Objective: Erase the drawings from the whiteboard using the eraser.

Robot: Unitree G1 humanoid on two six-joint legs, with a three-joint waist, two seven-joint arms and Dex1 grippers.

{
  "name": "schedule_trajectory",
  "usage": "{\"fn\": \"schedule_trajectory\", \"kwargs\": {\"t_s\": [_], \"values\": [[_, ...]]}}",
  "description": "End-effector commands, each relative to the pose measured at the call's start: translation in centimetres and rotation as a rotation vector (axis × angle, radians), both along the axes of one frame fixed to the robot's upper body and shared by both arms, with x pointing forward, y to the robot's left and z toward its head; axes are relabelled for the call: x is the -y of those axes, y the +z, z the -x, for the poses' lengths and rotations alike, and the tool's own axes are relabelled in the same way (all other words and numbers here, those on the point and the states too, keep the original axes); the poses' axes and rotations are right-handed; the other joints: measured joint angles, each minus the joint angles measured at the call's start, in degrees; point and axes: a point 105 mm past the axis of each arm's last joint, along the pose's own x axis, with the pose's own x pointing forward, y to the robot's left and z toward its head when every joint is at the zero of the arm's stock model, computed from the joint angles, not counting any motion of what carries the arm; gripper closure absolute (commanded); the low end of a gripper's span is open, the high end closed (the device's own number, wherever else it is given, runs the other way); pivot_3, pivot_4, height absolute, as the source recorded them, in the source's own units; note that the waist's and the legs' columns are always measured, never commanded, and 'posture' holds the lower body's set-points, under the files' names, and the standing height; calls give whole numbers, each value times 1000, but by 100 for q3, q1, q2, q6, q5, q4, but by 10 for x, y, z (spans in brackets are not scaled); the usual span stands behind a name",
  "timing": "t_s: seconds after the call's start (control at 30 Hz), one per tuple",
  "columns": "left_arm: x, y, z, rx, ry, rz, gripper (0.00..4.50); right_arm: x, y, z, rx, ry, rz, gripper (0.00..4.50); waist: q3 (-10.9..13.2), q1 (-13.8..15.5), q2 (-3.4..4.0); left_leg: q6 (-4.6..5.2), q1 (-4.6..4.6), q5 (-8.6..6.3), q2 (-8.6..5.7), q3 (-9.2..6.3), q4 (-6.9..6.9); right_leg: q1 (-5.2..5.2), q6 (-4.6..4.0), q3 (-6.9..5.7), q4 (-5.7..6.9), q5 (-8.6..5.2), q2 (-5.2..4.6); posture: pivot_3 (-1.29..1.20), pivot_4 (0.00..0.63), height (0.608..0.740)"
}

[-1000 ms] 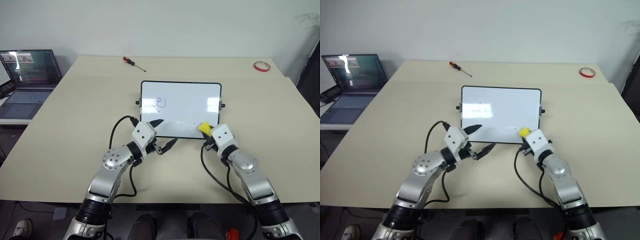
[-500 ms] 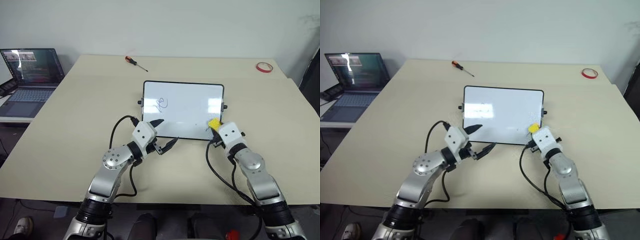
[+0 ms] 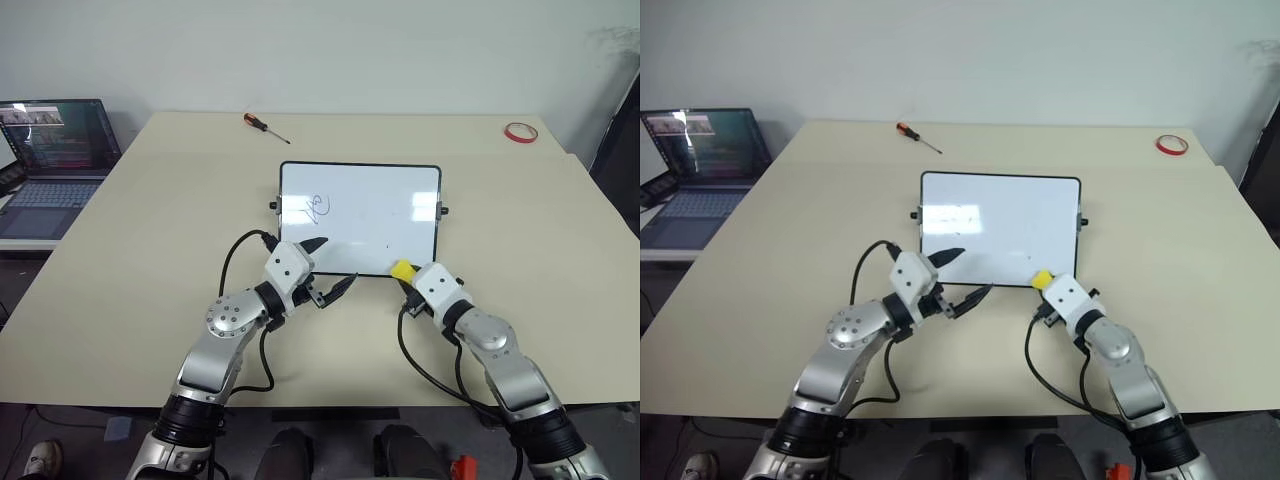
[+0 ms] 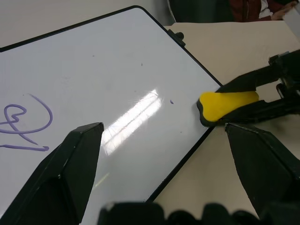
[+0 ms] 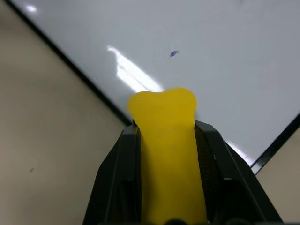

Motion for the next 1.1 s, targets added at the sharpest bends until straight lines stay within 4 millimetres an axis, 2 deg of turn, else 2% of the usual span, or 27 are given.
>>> {"fn": "schedule_trajectory", "kwargs": {"t_s": [0.03, 0.13, 0.3, 0.5, 0.67, 0.73, 0.97, 1.1], "values": [[6, 8, 1, 35, -20, 12, 0, 4, 20, -10, 77, -35, -67, 3297, 2, 6, 0, 0, -1, 0, 0, 0, -1, -1, 0, 0, 0, 0, 0, 0, 150, 740], [7, 8, 1, 34, -23, 12, 0, -5, 26, -13, 106, -10, -77, 3297, 4, -1, 2, 0, -11, -1, -1, 3, -7, -14, -1, 1, 0, 0, 0, 0, 150, 740], [7, 8, 1, 37, -18, 14, 0, -17, 23, -20, 98, 6, -67, 3297, 5, -13, 2, 0, -15, -2, 0, 9, -14, -21, -2, 1, -3, 0, -1, 0, 150, 740], [4, 8, 1, 37, -5, 14, 0, -30, 9, -12, 50, 78, -16, 3297, 5, -20, 2, 0, -13, -2, 1, 8, -13, -19, -2, 1, -2, 0, -1, 0, 150, 740], [3, 7, 2, 37, 1, 13, 0, -18, -1, -6, 9, 72, 26, 3297, 5, 2, 2, 0, -14, -2, -1, 7, -13, -18, -2, 0, -4, 0, -3, 0, 150, 740], [4, 8, 2, 38, 1, 16, 0, -6, -4, -4, -4, 43, 49, 3297, 5, 27, 2, 0, -14, -2, -1, 6, -13, -18, -2, 0, -4, 0, -4, 0, 150, 740], [8, 7, 3, 32, -16, 20, 0, 23, -4, -2, -20, -54, 67, 3297, 7, 80, -1, 0, -15, -2, -5, -1, -10, -12, -1, 0, -6, 0, -7, 0, 150, 740], [8, 7, 3, 30, -22, 19, 0, 29, -4, 4, -28, -65, 70, 3297, 7, 90, -2, 0, -18, -2, -7, -4, -8, -11, -1, -1, -8, -1, -10, 0, 150, 740]]}}
